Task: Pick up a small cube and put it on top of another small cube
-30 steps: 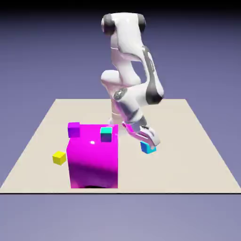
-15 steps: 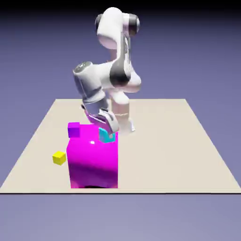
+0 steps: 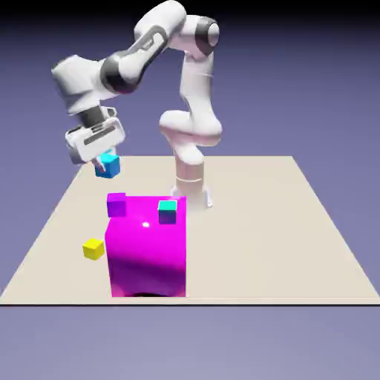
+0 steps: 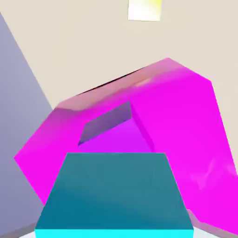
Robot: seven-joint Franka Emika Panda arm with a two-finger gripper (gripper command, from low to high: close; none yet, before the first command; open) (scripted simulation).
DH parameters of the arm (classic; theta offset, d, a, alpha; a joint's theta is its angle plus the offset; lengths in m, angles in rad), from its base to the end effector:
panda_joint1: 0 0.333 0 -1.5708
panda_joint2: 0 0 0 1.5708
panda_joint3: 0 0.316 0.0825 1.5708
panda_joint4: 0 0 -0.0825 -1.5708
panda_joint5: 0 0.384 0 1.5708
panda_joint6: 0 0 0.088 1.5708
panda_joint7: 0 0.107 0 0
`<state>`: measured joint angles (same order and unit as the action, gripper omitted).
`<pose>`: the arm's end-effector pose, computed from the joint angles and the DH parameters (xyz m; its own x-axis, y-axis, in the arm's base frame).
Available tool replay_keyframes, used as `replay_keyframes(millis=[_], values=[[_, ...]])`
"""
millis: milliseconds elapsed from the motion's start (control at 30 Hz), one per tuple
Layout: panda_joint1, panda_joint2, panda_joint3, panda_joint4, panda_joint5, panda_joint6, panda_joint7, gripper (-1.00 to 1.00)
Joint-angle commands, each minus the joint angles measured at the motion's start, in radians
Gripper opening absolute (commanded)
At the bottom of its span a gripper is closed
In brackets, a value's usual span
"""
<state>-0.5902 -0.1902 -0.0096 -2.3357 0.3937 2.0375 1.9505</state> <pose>0.3973 -0.2458 0.4072 -0.9060 -0.3416 -0.2498 -0.4007 0.8822 0.2472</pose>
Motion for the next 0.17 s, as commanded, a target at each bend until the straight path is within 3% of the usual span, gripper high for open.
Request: replay_keyframes(millis=[0, 33, 67, 133], values=[[0.006, 0.014, 0.006, -0.029, 0.009, 0.042, -0.008, -1.00], [0.006, 0.015, 0.007, -0.031, 0.010, 0.045, -0.008, -1.00], [0.006, 0.015, 0.007, -0.031, 0.010, 0.045, -0.008, 1.00], [0.000, 0.001, 0.000, -0.002, -0.001, 0.001, 0.000, 1.00]])
